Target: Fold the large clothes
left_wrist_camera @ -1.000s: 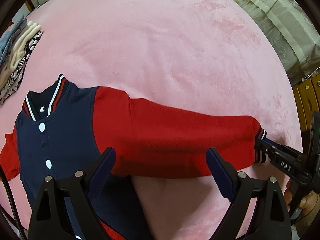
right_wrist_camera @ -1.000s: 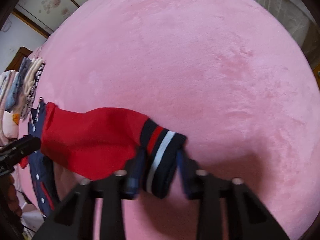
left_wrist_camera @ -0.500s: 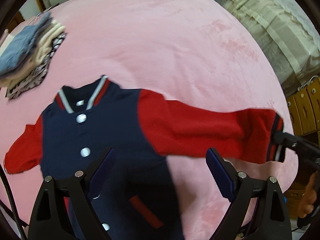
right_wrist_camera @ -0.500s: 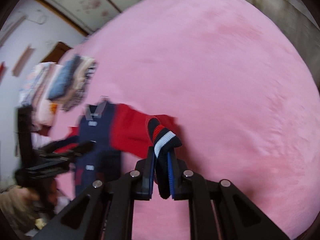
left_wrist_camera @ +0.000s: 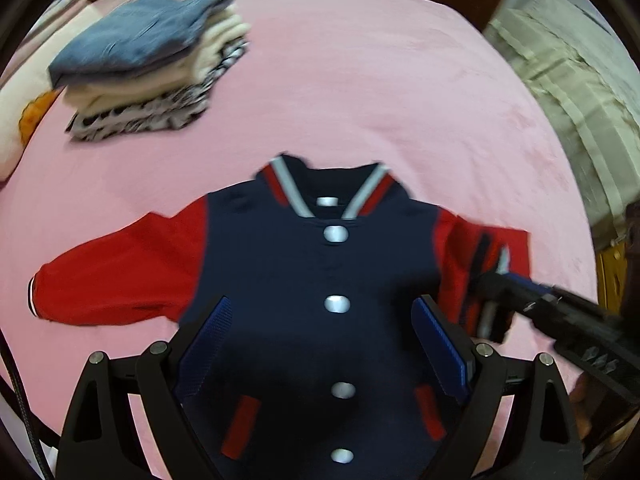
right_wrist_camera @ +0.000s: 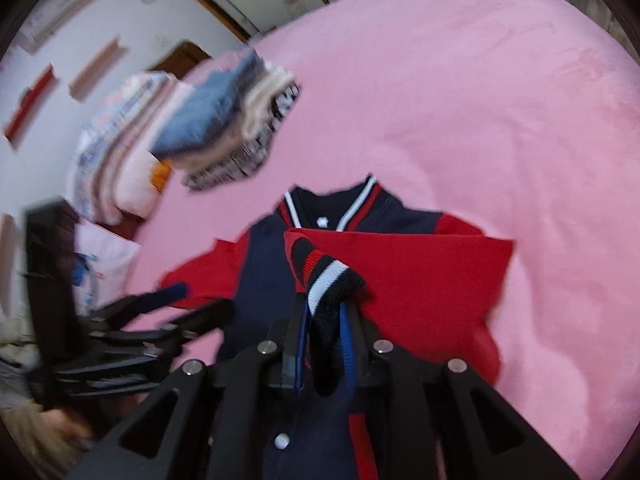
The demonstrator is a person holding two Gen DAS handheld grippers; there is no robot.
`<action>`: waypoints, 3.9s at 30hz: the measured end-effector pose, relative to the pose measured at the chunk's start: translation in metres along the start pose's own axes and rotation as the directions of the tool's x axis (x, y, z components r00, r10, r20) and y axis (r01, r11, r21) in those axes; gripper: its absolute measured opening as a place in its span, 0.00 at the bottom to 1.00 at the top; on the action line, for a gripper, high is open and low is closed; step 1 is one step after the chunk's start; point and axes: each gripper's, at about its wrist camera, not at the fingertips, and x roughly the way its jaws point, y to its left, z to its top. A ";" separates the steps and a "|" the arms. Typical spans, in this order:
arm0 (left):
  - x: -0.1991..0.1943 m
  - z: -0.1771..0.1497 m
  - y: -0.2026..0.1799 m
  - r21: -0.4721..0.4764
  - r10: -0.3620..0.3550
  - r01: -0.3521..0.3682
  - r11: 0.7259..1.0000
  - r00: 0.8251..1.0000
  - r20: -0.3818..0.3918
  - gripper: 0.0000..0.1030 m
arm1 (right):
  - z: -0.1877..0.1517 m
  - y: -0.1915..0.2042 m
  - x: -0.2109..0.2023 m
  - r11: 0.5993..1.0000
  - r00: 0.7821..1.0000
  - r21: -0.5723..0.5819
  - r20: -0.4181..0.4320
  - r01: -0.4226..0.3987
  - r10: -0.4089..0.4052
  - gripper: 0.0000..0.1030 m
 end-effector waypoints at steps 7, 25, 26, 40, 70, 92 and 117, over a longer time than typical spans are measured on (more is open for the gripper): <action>0.040 0.001 0.031 -0.067 -0.085 0.080 0.995 0.994 -0.072 0.88 | -0.016 0.000 0.041 1.000 0.997 0.023 -0.077 0.020 -0.018 0.45; 0.117 0.006 -0.014 0.038 -0.301 0.309 0.950 0.943 -0.138 0.35 | -0.054 -0.042 0.030 0.993 0.987 0.094 -0.147 0.075 -0.061 0.45; 0.118 0.005 -0.013 0.040 -0.297 0.306 0.951 0.944 -0.141 0.35 | -0.055 -0.044 0.030 0.993 0.987 0.094 -0.147 0.076 -0.062 0.45; 0.139 0.007 -0.023 0.030 -0.265 0.275 0.961 0.947 -0.183 0.26 | -0.060 -0.053 0.024 0.993 0.989 0.092 -0.138 0.075 -0.062 0.45; 0.103 0.026 0.063 0.007 -0.039 0.039 0.999 0.999 -0.035 0.04 | -0.053 -0.042 0.008 0.984 0.979 -0.006 -0.091 0.180 -0.180 0.45; 0.094 0.012 0.068 -0.052 -0.054 0.051 0.997 0.996 -0.065 0.21 | 0.037 -0.120 0.035 0.961 0.980 0.193 -0.081 0.197 -0.184 0.45; 0.152 -0.034 -0.080 -0.153 -0.268 0.236 0.960 0.932 -0.244 0.21 | 0.039 -0.125 0.066 0.989 0.982 0.058 -0.140 0.135 -0.126 0.05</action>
